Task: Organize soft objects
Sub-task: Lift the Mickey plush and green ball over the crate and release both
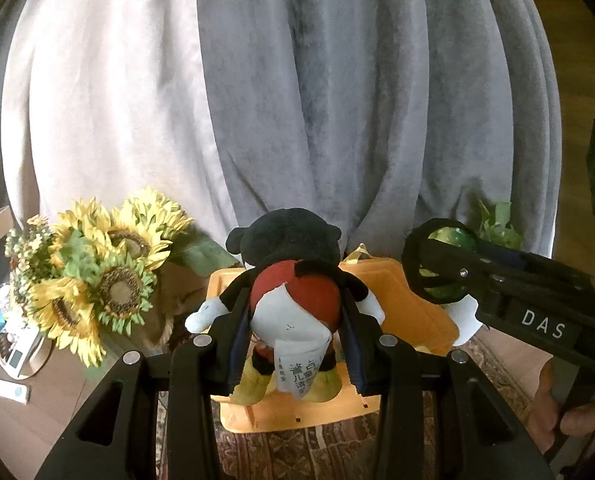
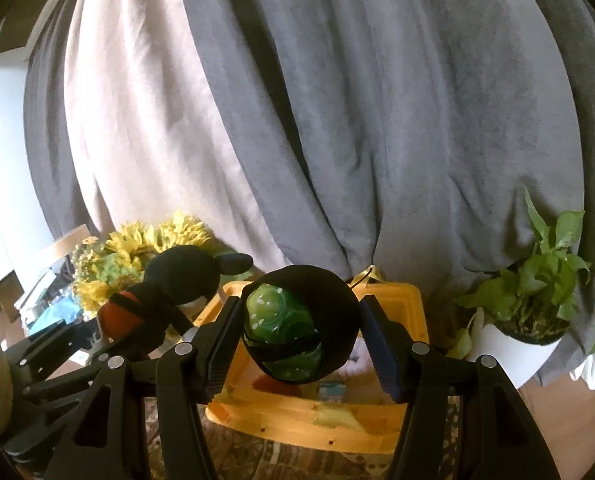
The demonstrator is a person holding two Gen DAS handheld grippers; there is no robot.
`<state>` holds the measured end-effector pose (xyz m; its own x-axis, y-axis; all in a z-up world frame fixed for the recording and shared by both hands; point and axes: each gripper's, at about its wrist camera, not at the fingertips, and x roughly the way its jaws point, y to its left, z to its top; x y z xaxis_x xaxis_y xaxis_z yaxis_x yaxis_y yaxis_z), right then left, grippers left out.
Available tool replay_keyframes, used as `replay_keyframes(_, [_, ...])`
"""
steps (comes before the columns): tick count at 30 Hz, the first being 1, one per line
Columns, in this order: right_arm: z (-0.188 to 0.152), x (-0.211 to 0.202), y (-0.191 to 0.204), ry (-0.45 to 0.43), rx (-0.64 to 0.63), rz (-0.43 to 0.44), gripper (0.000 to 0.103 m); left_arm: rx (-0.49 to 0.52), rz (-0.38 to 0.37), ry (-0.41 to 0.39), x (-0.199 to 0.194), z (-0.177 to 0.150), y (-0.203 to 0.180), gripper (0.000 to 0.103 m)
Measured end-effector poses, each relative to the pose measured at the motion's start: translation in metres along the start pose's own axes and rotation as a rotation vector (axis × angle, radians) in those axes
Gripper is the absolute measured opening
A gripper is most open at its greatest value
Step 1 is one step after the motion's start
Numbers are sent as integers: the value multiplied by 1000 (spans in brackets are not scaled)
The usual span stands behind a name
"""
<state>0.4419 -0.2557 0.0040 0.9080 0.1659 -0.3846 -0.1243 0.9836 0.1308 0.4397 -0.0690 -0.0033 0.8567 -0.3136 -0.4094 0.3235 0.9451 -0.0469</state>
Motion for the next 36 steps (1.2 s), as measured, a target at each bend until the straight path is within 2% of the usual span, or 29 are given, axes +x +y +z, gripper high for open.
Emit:
replay_keyframes(10, [7,48,-12,61,1,-27,61,26,-19,55,54,11,7,40])
replay_keyframes(20, [-2,104,-28,176,27,-61,61,45,-33,132,112,5,18,40])
replay_keyframes(27, [-15,138,-39,288,42,-71,61,46,-49,243,150,-9,21,40])
replay_keyframes(33, [-29,154,-42,386,49,-58,61,74,-55,344,167,-22,20,40])
replay_keyframes(36, [-35,155,-41,408,40,-61,61,81,-67,389,172,-30,18,40])
